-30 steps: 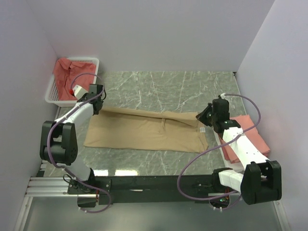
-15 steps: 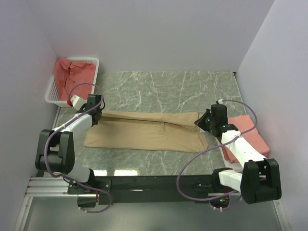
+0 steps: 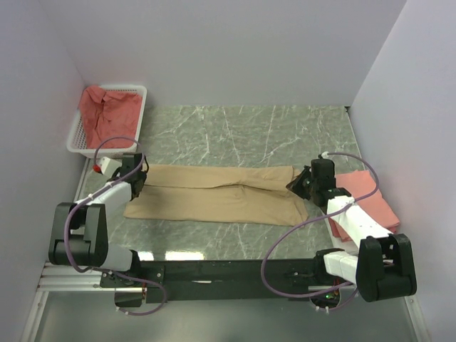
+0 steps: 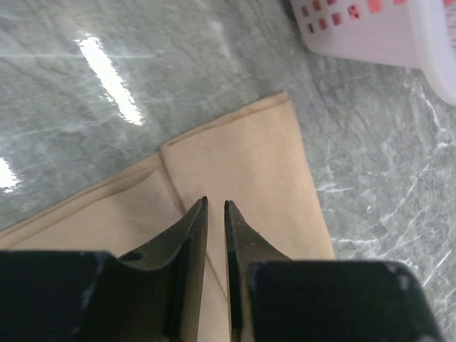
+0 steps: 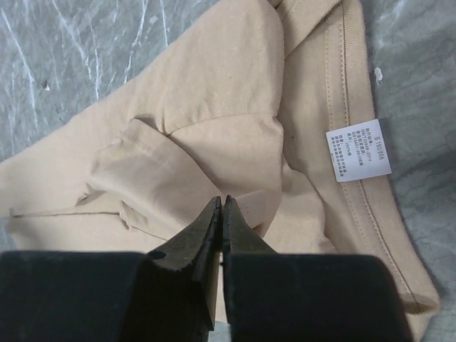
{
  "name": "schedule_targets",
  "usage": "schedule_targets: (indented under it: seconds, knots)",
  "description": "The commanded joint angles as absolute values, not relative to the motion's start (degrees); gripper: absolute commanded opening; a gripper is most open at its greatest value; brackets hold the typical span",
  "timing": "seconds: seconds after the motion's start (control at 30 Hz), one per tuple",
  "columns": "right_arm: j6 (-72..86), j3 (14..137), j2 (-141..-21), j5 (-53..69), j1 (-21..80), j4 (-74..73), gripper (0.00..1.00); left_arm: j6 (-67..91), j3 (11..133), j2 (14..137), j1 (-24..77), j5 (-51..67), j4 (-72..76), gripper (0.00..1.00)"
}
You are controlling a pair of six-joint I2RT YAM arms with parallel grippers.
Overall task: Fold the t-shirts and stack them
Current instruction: Fold the tshirt
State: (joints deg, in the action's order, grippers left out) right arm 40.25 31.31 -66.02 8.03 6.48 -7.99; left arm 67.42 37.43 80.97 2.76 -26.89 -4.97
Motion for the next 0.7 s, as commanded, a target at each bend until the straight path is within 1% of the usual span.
schedule_targets:
  seconds: [0.0,0.07,0.17,0.2,0.3,0.4,0.5,0.53,0.67]
  knots:
    - [40.9,29.5,-64.0,8.3,6.0,-5.5,0.1,68.6,36.6,77.6,1.6,-25.0,-2.0,0.2]
    - [40.8,29.5,-62.9,7.8,6.0,-6.5,0.13,68.5,36.7,76.8,1.1,-24.5,-2.6,0.2]
    - [40.2,30.3,-60.1,7.4,6.0,-8.7,0.24,67.6,37.2,74.8,1.1,-24.0,-3.1,0.19]
    - [39.4,30.8,-59.2,5.5,6.2,-9.6,0.34,67.3,37.7,74.5,1.1,-24.0,-4.0,0.19]
    - [37.5,33.6,-57.0,2.8,7.1,-11.9,0.51,64.9,41.1,76.2,1.2,-22.1,-6.4,0.19]
    - [35.4,39.6,-60.5,0.5,9.5,-14.0,0.55,63.2,43.7,77.4,1.7,-18.6,-6.3,0.19]
    - [32.8,46.9,-69.1,1.1,12.1,-15.5,0.55,62.3,44.8,79.0,3.2,-15.7,-6.3,0.19]
    - [32.0,50.1,-74.1,1.9,13.6,-15.7,0.55,61.5,45.5,79.3,4.3,-14.9,-6.5,0.2]
    - [30.8,55.2,-83.9,-1.4,18.2,-16.0,0.55,60.1,47.0,79.8,7.4,-14.2,-7.9,0.2]
